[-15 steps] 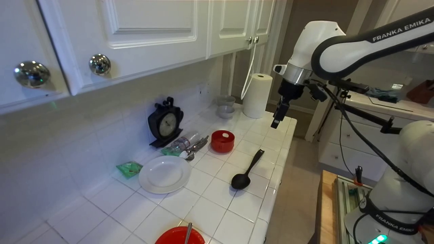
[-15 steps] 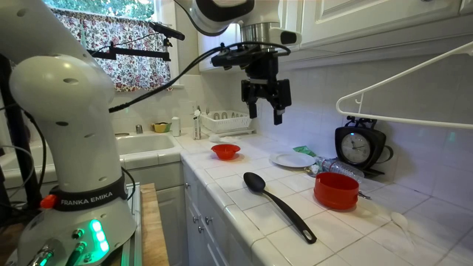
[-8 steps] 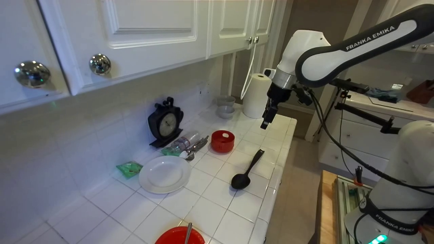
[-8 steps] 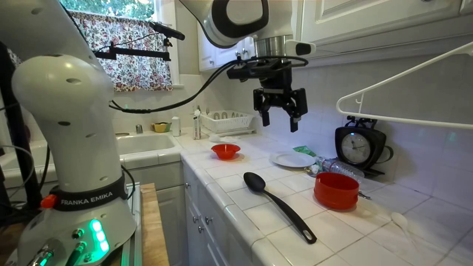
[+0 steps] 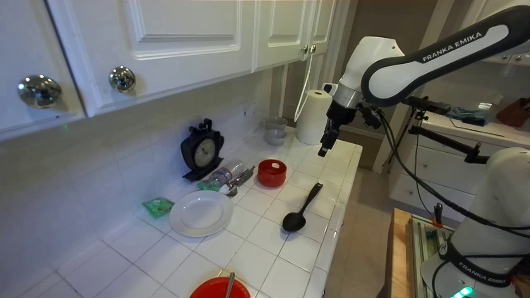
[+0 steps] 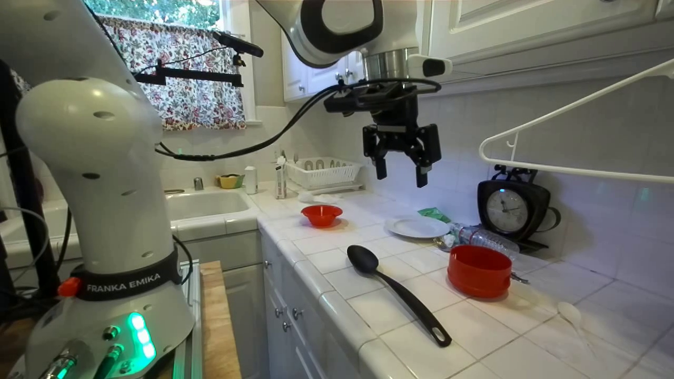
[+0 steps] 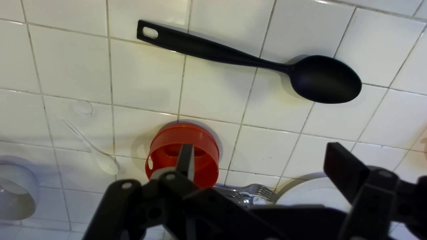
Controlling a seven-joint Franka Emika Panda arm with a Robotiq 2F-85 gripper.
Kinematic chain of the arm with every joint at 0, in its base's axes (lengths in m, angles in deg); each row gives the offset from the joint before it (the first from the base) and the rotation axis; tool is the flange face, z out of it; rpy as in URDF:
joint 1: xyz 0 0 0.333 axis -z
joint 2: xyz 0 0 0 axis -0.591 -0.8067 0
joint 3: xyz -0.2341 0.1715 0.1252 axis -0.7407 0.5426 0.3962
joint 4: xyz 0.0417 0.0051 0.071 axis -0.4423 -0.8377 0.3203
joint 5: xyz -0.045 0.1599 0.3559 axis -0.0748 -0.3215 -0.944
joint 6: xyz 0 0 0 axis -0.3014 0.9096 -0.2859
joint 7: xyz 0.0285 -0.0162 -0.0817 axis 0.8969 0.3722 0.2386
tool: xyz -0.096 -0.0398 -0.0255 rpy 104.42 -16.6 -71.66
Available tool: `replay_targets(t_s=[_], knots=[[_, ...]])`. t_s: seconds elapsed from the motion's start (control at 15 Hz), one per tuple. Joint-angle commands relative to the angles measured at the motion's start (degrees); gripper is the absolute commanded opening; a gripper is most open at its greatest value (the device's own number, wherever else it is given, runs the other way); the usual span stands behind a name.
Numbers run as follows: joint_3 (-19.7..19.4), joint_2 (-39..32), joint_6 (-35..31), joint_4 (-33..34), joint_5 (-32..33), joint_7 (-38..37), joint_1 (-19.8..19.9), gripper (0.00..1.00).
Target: Put the red object on it's side
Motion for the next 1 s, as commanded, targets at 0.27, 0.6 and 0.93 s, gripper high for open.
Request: replay_targets(t_s=[0.27,0.6,0.93], knots=[[-4.94,-8.56,-10.07,4.52,-7.51,12.02,-5.67,1.0],[-5.24,-16.26,-6.65,9.21,-21.44,24.64,-9.29,1.0],[0.06,-25.22,-8.96,13.85,-14.11,23.87,-3.36,1.0]])
